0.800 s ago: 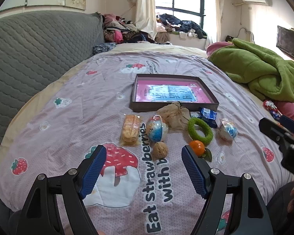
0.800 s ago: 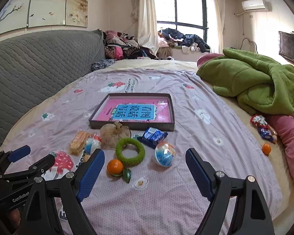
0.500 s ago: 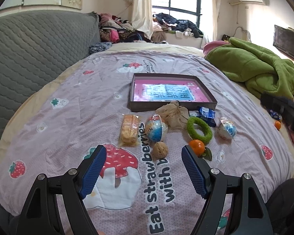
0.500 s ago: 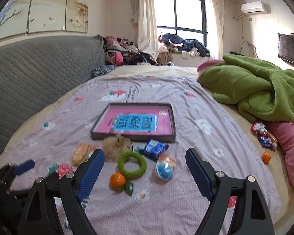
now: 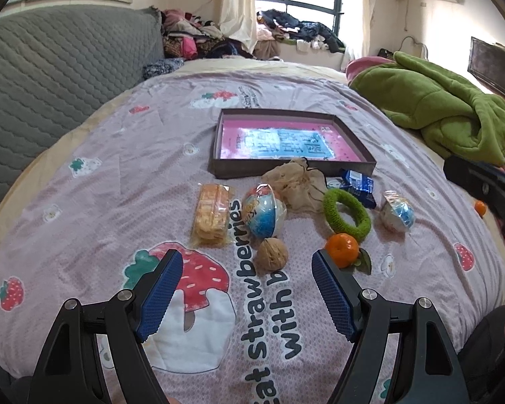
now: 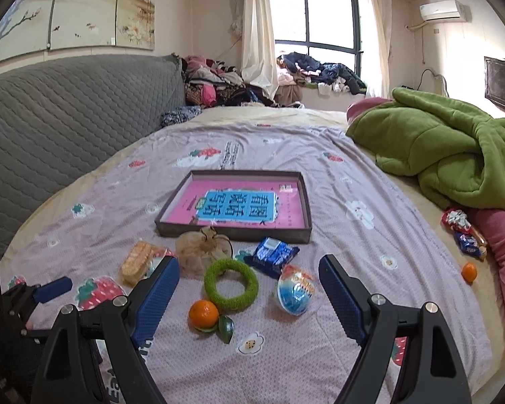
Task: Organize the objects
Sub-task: 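Move the left tool toward the walnut while the right tool approaches the mandarin orange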
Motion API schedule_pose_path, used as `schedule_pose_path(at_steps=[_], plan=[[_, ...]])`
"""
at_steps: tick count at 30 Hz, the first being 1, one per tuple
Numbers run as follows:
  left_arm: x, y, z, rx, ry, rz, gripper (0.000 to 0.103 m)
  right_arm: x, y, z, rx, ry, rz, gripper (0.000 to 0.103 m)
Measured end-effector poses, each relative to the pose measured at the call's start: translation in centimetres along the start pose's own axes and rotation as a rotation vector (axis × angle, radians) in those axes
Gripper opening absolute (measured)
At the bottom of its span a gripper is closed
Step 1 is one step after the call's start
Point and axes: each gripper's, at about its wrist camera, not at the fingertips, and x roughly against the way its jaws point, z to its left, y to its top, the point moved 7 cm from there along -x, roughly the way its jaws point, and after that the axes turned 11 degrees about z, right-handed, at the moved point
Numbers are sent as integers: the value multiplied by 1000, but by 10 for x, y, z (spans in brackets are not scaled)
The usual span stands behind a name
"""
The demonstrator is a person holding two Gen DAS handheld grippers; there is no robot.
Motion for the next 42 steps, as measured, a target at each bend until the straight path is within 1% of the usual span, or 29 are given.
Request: schedule_pose_path(at_steps=[4, 8, 22, 24, 30, 37, 39, 42], plan=[[-15, 1, 0, 0, 13, 18, 80, -14, -7, 1, 5, 12, 26, 84], [-27, 0, -1, -1, 2, 36, 80, -27, -14, 5, 17, 22, 52, 84], [-68, -3, -1, -36, 11, 88, 80, -71, -36, 15, 21, 76, 173, 84], [-72, -4, -1, -37, 1, 93, 80, -76, -38, 18, 21, 88, 187, 84], [-81, -7, -5, -50, -11, 100, 80, -89, -45, 21, -8, 118, 229, 84], [-87, -5, -11, -70, 10, 98, 80, -105, -51, 19, -52, 113, 290, 84], [-91, -3, -11, -67, 16, 103, 80, -108, -52, 20, -67, 128, 303, 84], [-96, -3, -10, -49, 4, 109, 80, -109, -51, 21, -78, 147, 311, 83]])
